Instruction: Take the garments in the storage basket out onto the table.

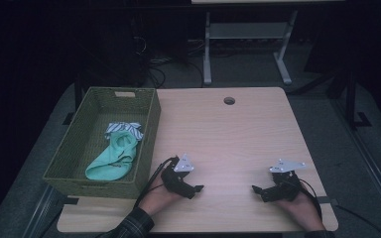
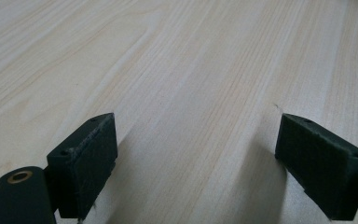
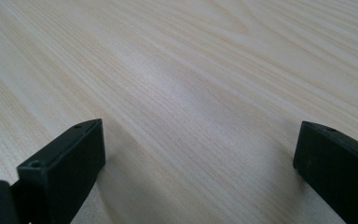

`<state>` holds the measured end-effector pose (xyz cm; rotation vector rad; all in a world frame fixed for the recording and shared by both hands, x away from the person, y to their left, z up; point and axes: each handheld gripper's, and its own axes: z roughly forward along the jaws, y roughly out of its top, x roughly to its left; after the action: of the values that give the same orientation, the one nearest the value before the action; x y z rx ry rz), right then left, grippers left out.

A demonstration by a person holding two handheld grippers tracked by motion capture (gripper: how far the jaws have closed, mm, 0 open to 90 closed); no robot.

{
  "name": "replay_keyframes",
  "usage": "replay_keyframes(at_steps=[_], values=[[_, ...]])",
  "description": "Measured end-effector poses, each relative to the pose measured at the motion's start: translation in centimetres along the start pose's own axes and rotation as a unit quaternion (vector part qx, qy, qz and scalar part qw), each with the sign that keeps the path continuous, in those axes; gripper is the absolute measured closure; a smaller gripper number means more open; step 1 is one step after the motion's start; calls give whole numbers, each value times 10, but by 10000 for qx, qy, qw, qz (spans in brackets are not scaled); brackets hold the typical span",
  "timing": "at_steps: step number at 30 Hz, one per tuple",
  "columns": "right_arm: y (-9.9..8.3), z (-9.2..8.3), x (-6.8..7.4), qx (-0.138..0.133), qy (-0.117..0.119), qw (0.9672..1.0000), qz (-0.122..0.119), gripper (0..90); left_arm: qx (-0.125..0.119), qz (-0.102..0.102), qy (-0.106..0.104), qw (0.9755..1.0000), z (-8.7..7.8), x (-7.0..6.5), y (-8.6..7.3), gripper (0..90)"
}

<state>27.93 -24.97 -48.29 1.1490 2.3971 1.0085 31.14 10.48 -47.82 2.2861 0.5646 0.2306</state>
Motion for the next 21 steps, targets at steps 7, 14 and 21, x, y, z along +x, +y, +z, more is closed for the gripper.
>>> replay_keyframes(at_steps=[7,14,21], values=[[0,0,0,0,0,10000,1,19,134,40,-17,9999,1,1,4,122],[0,0,0,0,1,10000,-1,19,255,33,-44,9997,-2,3,5,126],[0,0,0,1,-2,10000,0,19,294,-36,-43,9996,-4,7,4,127]])
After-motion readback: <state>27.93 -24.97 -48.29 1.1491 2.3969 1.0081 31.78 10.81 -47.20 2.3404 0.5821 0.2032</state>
